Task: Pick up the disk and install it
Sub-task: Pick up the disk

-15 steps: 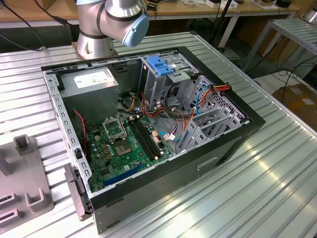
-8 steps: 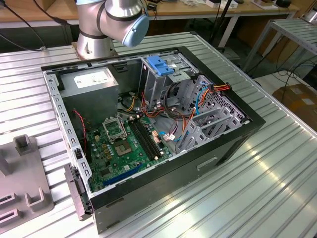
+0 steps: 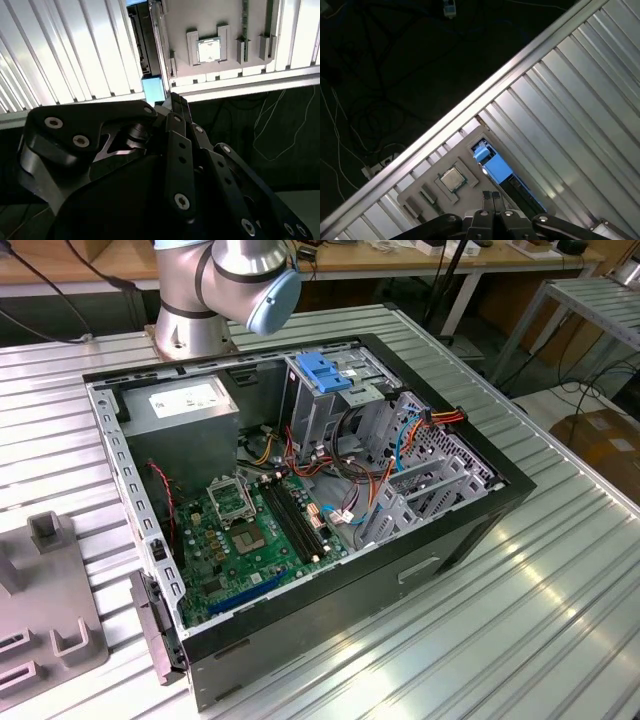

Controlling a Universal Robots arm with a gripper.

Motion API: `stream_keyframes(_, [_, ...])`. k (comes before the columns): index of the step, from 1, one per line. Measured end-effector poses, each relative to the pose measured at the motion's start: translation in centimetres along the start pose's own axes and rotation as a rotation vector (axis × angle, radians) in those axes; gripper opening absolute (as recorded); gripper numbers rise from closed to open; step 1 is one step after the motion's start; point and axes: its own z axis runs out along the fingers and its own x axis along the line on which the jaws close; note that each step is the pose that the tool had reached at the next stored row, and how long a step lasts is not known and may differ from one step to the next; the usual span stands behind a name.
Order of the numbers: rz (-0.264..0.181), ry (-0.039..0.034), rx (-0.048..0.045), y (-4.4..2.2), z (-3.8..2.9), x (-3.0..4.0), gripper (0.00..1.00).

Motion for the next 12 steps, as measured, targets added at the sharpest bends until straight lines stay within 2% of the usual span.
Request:
stream_keyframes(6, [-0.119, 0.0068, 0.0019, 0.0, 0.04, 0.0, 0.11])
stream_keyframes(10, [-0.23, 0.0132, 0.0036, 0.0, 0.08, 0.0, 0.11])
stream_keyframes(12, [-0.271, 0.0156, 0.0043, 0.0, 0.1, 0.0, 0.11])
